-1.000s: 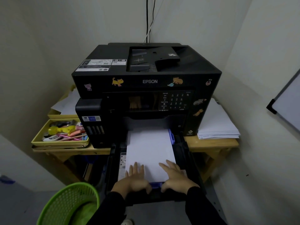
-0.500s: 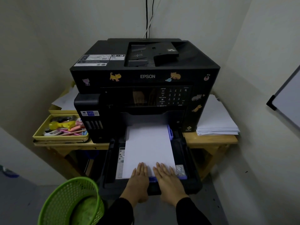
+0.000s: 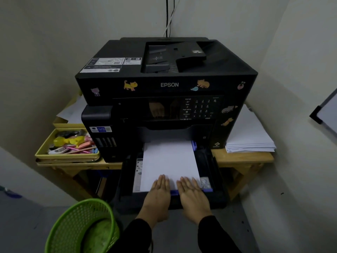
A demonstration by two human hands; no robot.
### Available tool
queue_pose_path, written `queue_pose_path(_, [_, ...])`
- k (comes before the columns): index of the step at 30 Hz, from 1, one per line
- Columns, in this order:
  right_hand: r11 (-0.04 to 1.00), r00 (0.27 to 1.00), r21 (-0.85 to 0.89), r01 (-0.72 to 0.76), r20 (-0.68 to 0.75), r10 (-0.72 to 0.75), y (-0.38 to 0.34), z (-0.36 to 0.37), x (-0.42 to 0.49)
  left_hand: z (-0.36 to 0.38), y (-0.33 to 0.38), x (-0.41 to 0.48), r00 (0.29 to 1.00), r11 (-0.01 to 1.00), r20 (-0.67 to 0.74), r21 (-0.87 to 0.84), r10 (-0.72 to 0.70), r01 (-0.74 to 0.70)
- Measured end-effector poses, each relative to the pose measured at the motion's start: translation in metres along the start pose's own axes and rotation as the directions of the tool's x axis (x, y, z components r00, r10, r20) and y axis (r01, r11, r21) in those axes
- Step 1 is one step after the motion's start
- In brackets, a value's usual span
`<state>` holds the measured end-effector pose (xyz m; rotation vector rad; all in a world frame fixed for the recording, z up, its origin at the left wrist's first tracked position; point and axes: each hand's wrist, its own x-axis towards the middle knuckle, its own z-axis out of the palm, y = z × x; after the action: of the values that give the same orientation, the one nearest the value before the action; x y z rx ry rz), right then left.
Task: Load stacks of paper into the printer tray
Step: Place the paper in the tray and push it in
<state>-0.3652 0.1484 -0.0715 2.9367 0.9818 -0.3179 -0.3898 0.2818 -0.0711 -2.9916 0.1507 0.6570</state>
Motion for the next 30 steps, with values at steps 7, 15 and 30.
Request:
queue_pose_path(7, [0.999, 0.999, -0.014, -0.034, 0.042, 0.035, 0.014, 0.000, 0.039, -0.010, -0.014, 0.039, 0.999, 0.999, 0.035, -0.031, 0.009, -0.007])
queue_pose_path(15, [0.994, 0.991, -0.002, -0.109, 0.073, 0.109, 0.029, -0.020, 0.096, -0.040, -0.042, 0.079, 1.000, 1.000, 0.007, 0.022, -0.022, 0.022])
queue_pose_path(30, [0.292, 0.555, 0.849, -0.441, 0.002, 0.832, 0.015, -0.029, 0.081, -0.029, -0.018, 0.061, 0.533, 0.018, 0.227, -0.910, -0.815, 0.415])
